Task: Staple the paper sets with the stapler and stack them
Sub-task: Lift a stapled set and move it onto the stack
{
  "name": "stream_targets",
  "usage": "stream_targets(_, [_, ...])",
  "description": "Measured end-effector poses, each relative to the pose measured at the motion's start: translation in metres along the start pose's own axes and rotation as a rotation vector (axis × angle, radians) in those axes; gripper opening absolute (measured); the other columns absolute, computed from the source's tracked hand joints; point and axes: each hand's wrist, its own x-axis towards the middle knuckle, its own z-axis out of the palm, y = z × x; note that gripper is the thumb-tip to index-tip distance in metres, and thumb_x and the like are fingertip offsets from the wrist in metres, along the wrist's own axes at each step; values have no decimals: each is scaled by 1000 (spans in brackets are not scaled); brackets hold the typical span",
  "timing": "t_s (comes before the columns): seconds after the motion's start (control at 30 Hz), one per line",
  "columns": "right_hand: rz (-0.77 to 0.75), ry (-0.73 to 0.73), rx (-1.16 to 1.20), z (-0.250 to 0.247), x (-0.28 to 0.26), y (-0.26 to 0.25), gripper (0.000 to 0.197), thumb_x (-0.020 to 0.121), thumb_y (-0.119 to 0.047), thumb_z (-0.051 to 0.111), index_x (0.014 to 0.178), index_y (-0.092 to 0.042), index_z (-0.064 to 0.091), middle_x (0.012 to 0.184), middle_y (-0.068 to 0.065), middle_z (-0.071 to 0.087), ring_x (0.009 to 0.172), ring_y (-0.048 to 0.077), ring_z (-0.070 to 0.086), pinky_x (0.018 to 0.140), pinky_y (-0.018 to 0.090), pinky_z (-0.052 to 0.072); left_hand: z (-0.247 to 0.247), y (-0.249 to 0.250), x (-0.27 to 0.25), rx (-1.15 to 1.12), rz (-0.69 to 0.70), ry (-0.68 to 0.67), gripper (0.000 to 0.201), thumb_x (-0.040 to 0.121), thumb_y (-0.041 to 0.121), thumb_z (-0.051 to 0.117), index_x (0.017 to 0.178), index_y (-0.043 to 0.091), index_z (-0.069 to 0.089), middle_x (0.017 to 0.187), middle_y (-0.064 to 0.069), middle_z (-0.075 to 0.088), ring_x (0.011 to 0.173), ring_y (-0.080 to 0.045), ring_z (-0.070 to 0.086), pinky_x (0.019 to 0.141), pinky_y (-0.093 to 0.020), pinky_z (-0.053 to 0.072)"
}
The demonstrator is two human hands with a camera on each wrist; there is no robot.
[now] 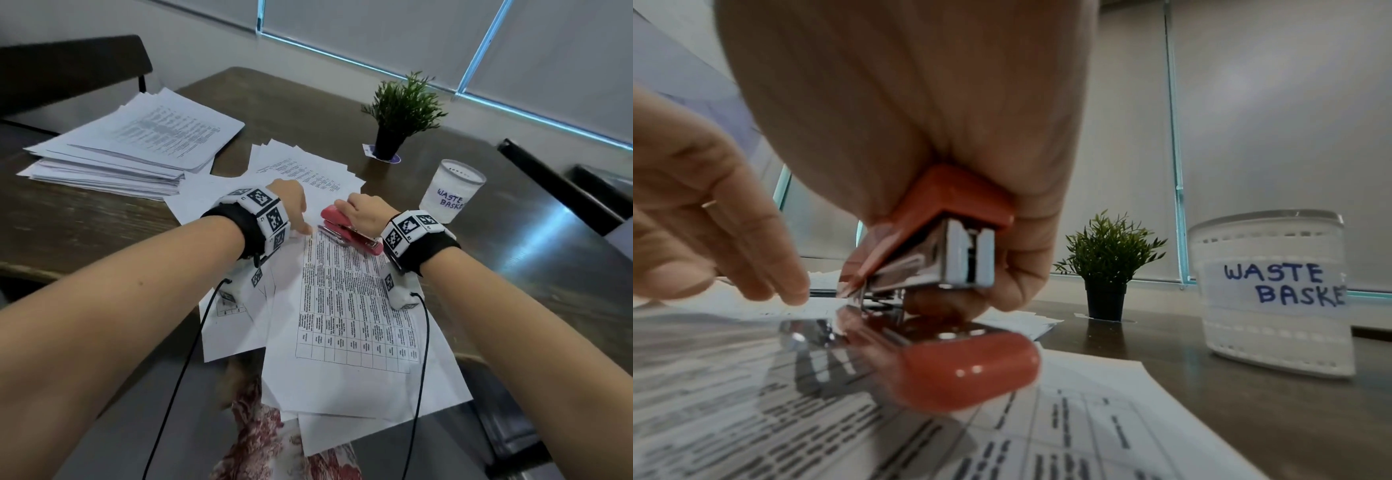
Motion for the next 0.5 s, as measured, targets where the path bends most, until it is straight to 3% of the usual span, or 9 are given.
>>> stream_targets(0.07, [3, -14, -4, -3, -3, 4, 53, 96, -59, 41, 98, -8, 55, 101, 10, 61, 88, 26, 55, 72, 32, 38, 4, 1, -3, 20, -35, -12, 58, 73, 42, 82, 115, 6, 64, 112, -6, 68, 103, -25, 63, 86, -32, 48])
stream_targets(0.13, [-1, -34, 0, -5, -6, 8, 56, 90, -65, 48, 98, -10, 58, 95, 6, 62, 87, 23, 58, 73, 34, 43, 7, 2, -6, 7, -60, 6, 60, 76, 43, 80, 119, 5, 62, 116, -9, 67, 104, -25, 62, 87, -33, 48])
stream_targets(0.23, [-49, 4, 79, -4, -6, 13, 48, 91, -61, 50, 103, -15, 59, 95, 3, 62, 86, 21, 60, 71, 30, 42, 6, 9, -8, -97, -42, 79, 51, 86, 38, 70, 123, 5, 62, 123, -9, 64, 107, -24, 60, 88, -31, 45])
stream_targets(0.37, [-126, 30, 213, -9, -10, 12, 25, 89, -52, 60, 98, -28, 59, 79, -8, 62, 73, 13, 62, 62, 24, 45, 0, 24, -12, -196, -21, 93, 31, 83, 27, 72, 106, 8, 72, 104, -9, 71, 95, -22, 64, 77, -29, 48])
stream_targets(0.43, [-144, 19, 208, -12, -9, 13, 21, 86, -49, 67, 96, -31, 62, 80, -10, 63, 77, 14, 62, 67, 25, 48, 0, 26, -12, -214, -43, 50, 26, 81, 15, 72, 107, 9, 73, 103, -8, 72, 94, -22, 66, 80, -29, 52])
stream_targets(0.5, [-165, 8, 140, -14, -7, 16, 22, 81, -49, 72, 96, -34, 67, 85, -12, 64, 87, 14, 62, 81, 31, 51, 3, 23, -10, -279, -68, -1, 36, 80, 10, 73, 116, 9, 68, 112, -6, 70, 104, -21, 64, 89, -30, 53])
